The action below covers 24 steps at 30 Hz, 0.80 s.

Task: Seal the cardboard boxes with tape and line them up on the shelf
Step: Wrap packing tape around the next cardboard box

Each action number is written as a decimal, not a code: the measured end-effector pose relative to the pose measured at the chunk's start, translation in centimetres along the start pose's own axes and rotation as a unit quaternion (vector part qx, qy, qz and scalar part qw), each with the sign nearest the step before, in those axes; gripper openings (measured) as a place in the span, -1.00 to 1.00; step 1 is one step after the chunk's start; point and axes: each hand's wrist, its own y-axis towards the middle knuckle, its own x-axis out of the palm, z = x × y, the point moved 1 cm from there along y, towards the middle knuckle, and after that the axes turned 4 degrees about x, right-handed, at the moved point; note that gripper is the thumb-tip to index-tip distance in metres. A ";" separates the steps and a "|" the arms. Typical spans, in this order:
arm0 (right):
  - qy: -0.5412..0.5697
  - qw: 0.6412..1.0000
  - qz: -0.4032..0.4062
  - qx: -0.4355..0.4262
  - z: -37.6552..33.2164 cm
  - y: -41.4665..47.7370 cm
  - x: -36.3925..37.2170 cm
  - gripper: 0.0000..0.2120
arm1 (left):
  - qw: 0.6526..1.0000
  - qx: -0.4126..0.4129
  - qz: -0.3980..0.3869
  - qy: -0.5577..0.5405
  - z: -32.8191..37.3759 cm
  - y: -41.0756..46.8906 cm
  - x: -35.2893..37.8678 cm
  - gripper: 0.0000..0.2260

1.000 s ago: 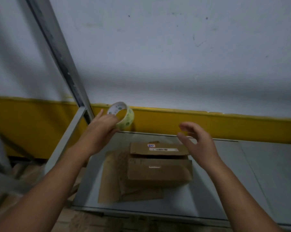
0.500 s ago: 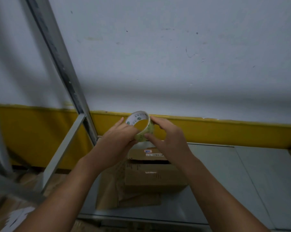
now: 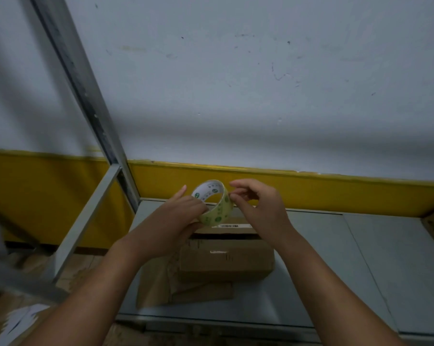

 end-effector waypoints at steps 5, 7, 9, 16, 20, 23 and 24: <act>-0.013 1.000 0.022 0.002 0.5 -0.5 0.6 -0.77 | 1.000 -0.010 -0.010 -0.027 0.5 0.3 0.3 -0.79; -0.036 0.999 0.014 -0.010 0.6 -0.8 1.1 -0.79 | 0.998 -0.013 -0.019 -0.053 1.0 0.5 0.5 -0.71; -0.055 0.998 -0.010 -0.006 1.1 -0.9 1.5 -0.79 | 0.992 -0.021 -0.043 -0.114 2.0 0.7 1.1 -0.56; -0.036 0.989 -0.132 0.053 1.8 -1.5 1.3 -0.81 | 0.967 -0.142 -0.005 -0.210 3.8 0.2 4.7 -0.47; 0.039 0.976 -0.184 0.107 2.2 -1.8 0.4 -0.84 | 0.968 -0.146 0.002 -0.205 3.4 0.2 4.3 -0.53; 0.121 0.962 -0.194 0.149 2.0 -1.9 -0.5 -0.82 | 0.977 -0.150 0.000 -0.154 3.1 0.3 3.6 -0.49; 0.137 0.959 -0.196 0.155 1.8 -2.0 -0.7 -0.81 | 0.976 -0.154 0.004 -0.154 3.0 0.4 3.4 -0.49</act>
